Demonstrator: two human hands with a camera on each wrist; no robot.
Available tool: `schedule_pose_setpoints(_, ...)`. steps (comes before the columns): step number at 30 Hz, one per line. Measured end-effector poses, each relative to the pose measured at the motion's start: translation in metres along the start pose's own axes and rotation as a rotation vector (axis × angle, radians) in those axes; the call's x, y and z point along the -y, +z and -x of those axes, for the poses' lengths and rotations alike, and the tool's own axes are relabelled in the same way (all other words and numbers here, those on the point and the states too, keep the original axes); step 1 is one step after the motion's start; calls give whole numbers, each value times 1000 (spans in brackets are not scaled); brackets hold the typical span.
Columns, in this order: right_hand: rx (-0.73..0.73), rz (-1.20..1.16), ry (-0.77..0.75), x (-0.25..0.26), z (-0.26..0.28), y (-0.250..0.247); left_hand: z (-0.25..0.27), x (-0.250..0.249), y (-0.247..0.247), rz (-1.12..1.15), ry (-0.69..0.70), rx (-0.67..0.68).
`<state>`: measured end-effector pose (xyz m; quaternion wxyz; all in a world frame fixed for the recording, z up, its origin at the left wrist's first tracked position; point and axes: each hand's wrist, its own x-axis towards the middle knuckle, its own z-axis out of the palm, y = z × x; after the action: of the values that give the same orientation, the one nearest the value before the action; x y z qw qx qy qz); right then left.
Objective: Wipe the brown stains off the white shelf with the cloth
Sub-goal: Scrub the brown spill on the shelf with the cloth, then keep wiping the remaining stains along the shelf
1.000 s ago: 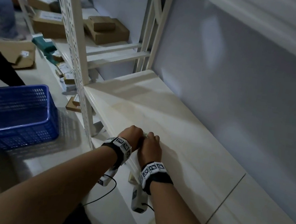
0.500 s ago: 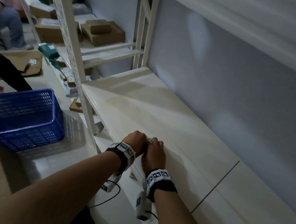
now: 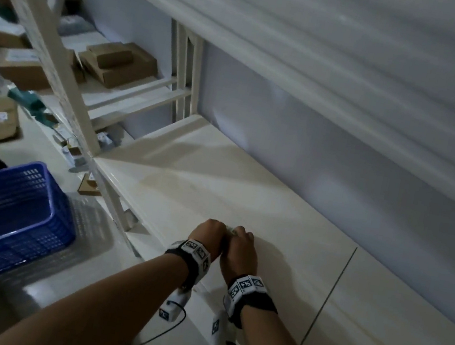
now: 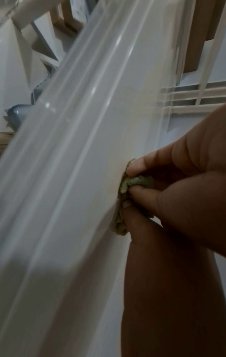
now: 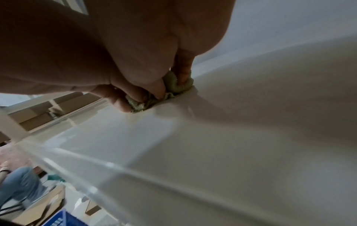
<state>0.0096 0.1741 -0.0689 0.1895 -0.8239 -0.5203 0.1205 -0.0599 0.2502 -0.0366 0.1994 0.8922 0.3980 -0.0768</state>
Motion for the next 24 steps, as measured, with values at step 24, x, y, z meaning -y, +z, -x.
schedule_pose_setpoints(24, 44, 99, 149, 181, -126, 56, -53, 191, -108, -24, 55, 30)
